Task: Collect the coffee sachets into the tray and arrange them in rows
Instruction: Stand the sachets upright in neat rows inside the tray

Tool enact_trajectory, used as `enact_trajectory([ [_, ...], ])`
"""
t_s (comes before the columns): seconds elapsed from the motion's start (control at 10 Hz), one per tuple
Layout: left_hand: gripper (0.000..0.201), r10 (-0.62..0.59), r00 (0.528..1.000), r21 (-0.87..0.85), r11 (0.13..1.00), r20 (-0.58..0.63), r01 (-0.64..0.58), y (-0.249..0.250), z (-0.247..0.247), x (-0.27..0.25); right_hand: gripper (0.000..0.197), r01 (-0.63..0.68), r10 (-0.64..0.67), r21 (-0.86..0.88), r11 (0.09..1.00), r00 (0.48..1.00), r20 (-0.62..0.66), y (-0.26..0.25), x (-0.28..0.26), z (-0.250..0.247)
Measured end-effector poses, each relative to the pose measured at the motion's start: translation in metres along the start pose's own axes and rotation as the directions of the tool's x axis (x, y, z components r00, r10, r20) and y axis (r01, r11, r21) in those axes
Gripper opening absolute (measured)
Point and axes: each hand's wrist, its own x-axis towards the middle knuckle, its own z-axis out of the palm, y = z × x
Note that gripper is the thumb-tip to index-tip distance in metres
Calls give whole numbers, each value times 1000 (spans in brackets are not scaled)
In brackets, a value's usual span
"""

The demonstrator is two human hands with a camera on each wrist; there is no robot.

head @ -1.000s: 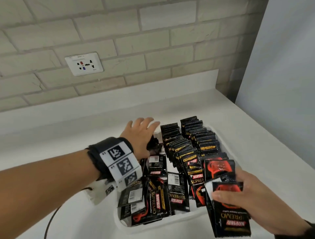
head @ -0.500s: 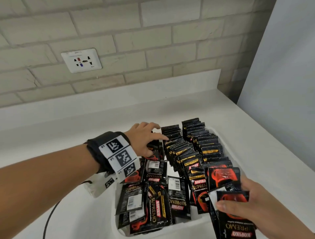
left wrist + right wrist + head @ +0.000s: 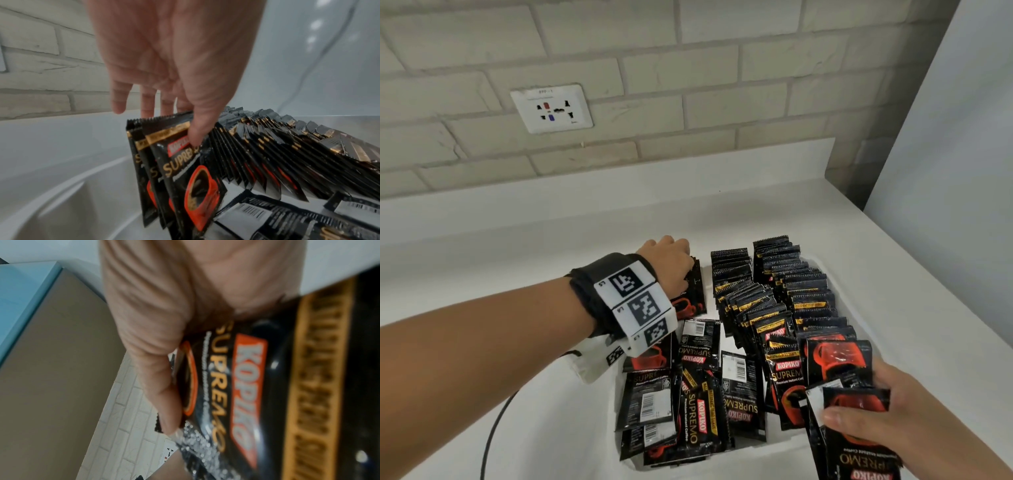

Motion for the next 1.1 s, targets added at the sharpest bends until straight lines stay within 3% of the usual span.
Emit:
enact_trajectory([
  [0.1, 32, -3, 999, -23, 1000, 42, 3, 5, 0, 3, 84, 2, -2, -36, 999, 1000, 15, 5, 0, -3],
  [0.2, 33, 3, 1000, -146, 989, 23, 1, 5, 3, 4, 91, 18, -18, 8, 1000, 1000, 18, 5, 0, -3],
  [0.3, 51, 29, 998, -295, 955, -49, -42, 2, 4, 2, 84, 48, -49, 78, 996, 999, 9, 2, 2, -1],
  [0.4, 68, 31, 999, -329, 943, -34, -40, 0, -5, -3, 83, 83, -80, 192, 978, 997, -19, 4, 6, 0],
  [0.5, 66, 25, 998, -291, 956, -54, -40, -2, -24, -12, 88, 112, -104, 346, 932, 994, -44, 4, 8, 0],
  [0.6, 54, -5, 989, -351, 935, -148, -47, -8, -46, -29, 81, 163, -169, 431, 887, 985, -25, -1, 10, 2],
  [0.7, 40, -50, 969, -504, 860, -241, -81, -10, -55, -54, 78, 213, -234, 442, 871, 972, -9, -9, 14, 11],
  [0.8, 27, -46, 979, -745, 657, -199, -120, -1, -48, -81, 79, 226, -230, 425, 877, 972, -43, -13, 23, 26],
  [0.9, 53, 5, 990, -910, 394, -138, -129, 11, -27, -98, 71, 245, -222, 394, 886, 970, -102, -19, 28, 44],
  [1.0, 90, 74, 996, -996, 71, -45, -50, 28, -3, -105, 61, 316, -305, 329, 890, 949, -86, -34, 29, 67],
  [1.1, 91, 221, 975, -930, -357, 4, 85, 43, 11, -106, 45, 400, -394, 297, 867, 915, -82, -47, 33, 90],
])
